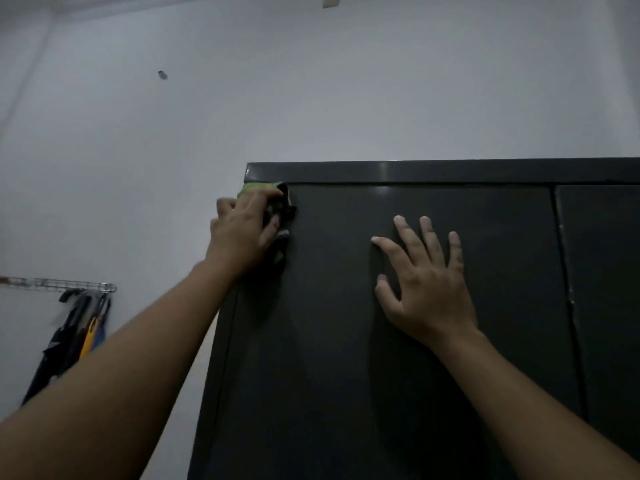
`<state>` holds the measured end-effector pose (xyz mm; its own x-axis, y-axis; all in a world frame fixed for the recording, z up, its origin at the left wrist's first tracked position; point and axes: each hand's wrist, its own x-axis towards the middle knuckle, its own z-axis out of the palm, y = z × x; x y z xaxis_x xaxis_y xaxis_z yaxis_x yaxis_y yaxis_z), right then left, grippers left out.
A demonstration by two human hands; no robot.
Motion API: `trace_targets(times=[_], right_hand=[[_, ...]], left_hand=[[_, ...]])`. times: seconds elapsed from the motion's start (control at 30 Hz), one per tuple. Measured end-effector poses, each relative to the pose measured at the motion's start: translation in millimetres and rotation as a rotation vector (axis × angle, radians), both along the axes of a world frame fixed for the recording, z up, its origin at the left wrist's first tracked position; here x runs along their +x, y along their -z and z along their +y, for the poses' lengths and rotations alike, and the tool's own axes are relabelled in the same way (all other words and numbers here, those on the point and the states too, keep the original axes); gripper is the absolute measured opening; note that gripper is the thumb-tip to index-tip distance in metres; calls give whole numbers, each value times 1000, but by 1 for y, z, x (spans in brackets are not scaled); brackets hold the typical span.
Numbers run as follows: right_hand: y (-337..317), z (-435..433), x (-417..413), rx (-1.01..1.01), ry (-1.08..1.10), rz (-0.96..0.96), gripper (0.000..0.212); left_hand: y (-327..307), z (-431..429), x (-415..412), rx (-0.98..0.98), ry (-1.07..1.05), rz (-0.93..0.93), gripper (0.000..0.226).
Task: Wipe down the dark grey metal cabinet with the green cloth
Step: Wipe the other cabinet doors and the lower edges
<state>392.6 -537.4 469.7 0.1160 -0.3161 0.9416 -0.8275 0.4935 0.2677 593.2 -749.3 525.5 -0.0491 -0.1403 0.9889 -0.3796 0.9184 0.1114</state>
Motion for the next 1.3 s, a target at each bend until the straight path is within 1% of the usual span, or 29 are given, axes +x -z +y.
trace_targets(times=[0.07, 0.13, 0.23, 0.3, 0.4, 0.5, 0.57, 0.67, 0.87, 0.97, 1.1, 1.3], right_hand=[[0, 3, -2, -11, -15, -9, 63], [0, 5, -3, -18, -20, -2, 64], [2, 4, -1, -20, -18, -1, 64], [1, 4, -1, -27, -14, 0, 65], [2, 4, -1, -48, -4, 11, 66], [3, 3, 0, -54, -1, 17, 66], [4, 2, 0, -55, 9, 16, 66], [4, 1, -1, -61, 19, 22, 66], [5, 0, -4, -79, 8, 40, 66], [5, 0, -5, -94, -4, 49, 65], [6, -1, -4, -101, -16, 55, 64], [6, 0, -1, -94, -8, 44, 65]], left_hand=[[-18, -8, 8, 73, -9, 26, 40], [-24, -11, 7, 103, -21, 67, 41], [-8, -5, -3, 137, 9, 220, 38], [17, -4, -10, 79, -13, 268, 34], [64, -7, -8, -23, 12, 234, 31], [110, -11, 1, -45, 41, 164, 33], [127, -11, 4, -59, 57, 123, 37], [113, -14, 3, -63, 99, 116, 37], [9, -12, -4, -12, 57, 148, 37], [-19, -12, -8, 3, 15, 185, 36], [-2, -3, -7, 14, 38, 207, 34], [46, -1, 2, -34, 44, 154, 31]])
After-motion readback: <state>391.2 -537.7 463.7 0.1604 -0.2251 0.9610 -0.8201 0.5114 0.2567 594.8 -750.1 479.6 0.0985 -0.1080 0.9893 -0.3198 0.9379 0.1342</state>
